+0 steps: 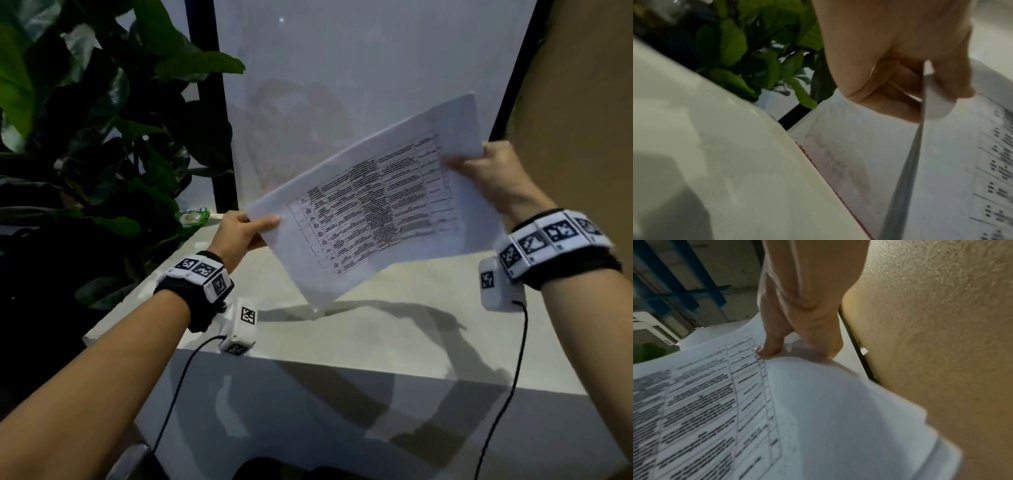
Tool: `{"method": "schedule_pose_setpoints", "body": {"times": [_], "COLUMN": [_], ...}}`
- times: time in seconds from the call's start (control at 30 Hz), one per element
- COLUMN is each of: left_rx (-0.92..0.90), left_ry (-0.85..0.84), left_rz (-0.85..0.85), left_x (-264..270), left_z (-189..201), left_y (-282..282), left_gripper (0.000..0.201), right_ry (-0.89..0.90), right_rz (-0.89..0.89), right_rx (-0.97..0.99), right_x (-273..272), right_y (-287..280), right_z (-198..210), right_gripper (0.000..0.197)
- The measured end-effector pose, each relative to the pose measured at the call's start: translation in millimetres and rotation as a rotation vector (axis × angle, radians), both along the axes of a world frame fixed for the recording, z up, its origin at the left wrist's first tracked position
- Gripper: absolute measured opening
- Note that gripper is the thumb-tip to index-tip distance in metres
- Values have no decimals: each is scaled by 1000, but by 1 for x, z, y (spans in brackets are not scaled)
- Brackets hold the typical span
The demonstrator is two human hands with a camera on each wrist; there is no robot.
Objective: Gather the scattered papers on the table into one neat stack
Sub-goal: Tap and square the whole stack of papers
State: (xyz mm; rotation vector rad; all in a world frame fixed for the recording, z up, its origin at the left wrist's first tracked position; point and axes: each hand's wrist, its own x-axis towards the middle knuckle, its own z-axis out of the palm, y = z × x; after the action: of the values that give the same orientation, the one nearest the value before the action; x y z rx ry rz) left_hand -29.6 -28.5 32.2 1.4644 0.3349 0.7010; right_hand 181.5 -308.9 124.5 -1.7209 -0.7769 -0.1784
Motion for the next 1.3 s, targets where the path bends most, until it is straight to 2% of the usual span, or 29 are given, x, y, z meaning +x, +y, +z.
{"method": "schedule_pose_setpoints", "body": {"times": [0.07, 0.13, 0.17, 0.23, 0.33, 0.37, 0.43, 0.47, 0.57, 0.63, 0.7, 0.93, 1.03, 1.13, 1.2, 1.3], "left_rx": [-100, -107, -79, -23, -8, -10, 14, 32, 74, 73, 53, 34, 62, 94, 94, 94], "left_ry": [-77, -98, -83, -45, 8, 8, -9, -5, 54, 72, 65, -78, -22, 46, 55, 40], "left_rz": [-33, -79, -76, -8, 93, 99, 92, 92, 122, 152, 180, 153, 83, 73, 91, 86], "left_x": [1, 6, 8, 13, 21, 22, 21, 20, 15, 15, 17, 12, 9, 8, 8, 5], "left_z": [3, 4, 3, 3, 2, 2, -3, -7, -24, -29, -28, -13, -23, -32, -32, -25], "left_y": [-7, -17, -23, -33, -42, -43, -42, -41, -40, -41, -41, -22, -25, -29, -27, -23], "left_gripper": [10, 18, 14, 12, 33, 31, 15, 14, 30, 30, 29, 32, 25, 15, 6, 8], "right_ry": [109, 198, 223, 248, 246, 249, 269, 277, 314, 351, 368, 308, 364, 427, 425, 403], "right_rz": [41, 94, 105, 108, 86, 79, 59, 51, 47, 34, 14, 49, 60, 58, 52, 56], "right_rx": [96, 177, 209, 272, 318, 329, 335, 321, 230, 198, 234, 301, 299, 258, 244, 267], "right_x": [-1, -8, -11, -15, -20, -20, -23, -23, -24, -24, -25, -27, -31, -37, -37, -37], "right_y": [0, 2, 4, 8, 15, 16, 17, 18, 21, 26, 30, 27, 25, 24, 22, 18], "right_z": [-14, -27, -33, -46, -66, -73, -88, -97, -123, -133, -132, -103, -121, -132, -128, -119], "right_gripper": [7, 10, 10, 3, 6, 5, 12, 15, 14, 19, 24, 18, 15, 23, 16, 24]}}
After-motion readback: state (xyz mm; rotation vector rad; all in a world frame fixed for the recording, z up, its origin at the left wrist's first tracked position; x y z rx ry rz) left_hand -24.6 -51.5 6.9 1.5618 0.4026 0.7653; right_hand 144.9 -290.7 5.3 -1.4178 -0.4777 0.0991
